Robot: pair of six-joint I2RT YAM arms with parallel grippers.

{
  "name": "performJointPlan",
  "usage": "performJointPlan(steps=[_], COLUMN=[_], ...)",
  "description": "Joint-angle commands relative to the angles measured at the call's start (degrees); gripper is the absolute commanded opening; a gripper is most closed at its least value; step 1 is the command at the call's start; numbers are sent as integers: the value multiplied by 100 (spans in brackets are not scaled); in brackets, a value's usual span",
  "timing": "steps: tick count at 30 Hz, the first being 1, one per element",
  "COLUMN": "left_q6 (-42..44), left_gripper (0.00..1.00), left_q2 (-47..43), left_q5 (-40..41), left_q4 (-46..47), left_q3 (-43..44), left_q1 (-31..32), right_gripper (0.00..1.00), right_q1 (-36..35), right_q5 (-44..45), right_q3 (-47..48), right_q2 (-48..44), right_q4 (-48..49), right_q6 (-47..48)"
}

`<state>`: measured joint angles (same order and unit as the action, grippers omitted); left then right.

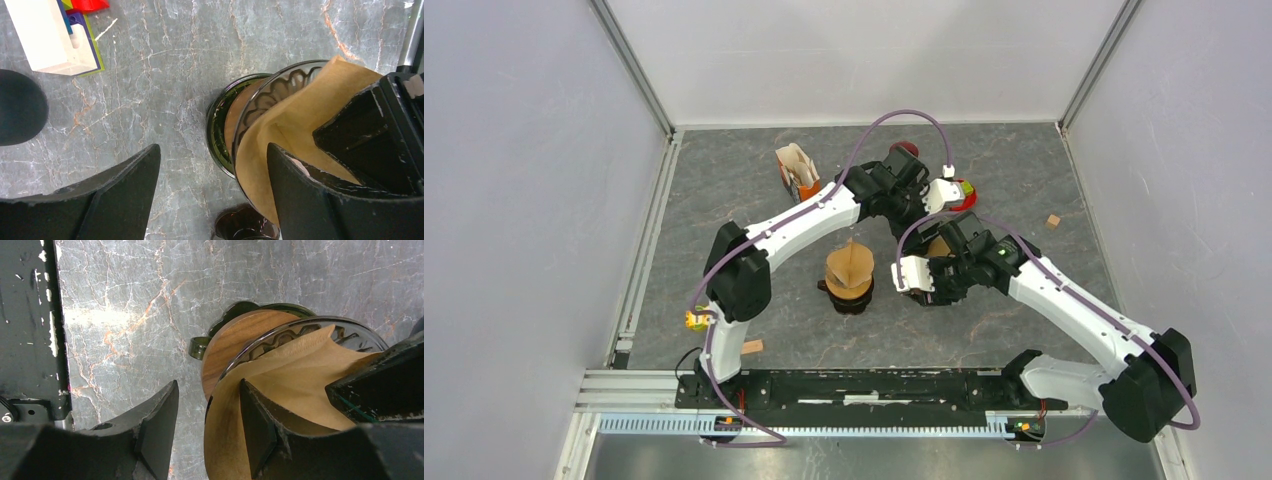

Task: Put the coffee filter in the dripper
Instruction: Place the coffee filter in the coffee dripper.

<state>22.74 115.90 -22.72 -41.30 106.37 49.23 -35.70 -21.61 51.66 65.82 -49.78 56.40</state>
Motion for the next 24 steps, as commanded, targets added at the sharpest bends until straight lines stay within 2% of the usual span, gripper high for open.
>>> performJointPlan(steps=[1, 24], left_q6=[217, 438], left_gripper=[84, 82], left_q2=[185, 379], left_q5=[145, 95], left_q4=[-95, -422], left_q3=[215, 333], left_q1=[-15, -14], right_gripper=[54, 56], right_q1=[21, 20], right_q5=[-151, -18], right_q3=[204, 251], right_q2=[80, 315], right_q4=[-164, -51], right_q6=[97, 79])
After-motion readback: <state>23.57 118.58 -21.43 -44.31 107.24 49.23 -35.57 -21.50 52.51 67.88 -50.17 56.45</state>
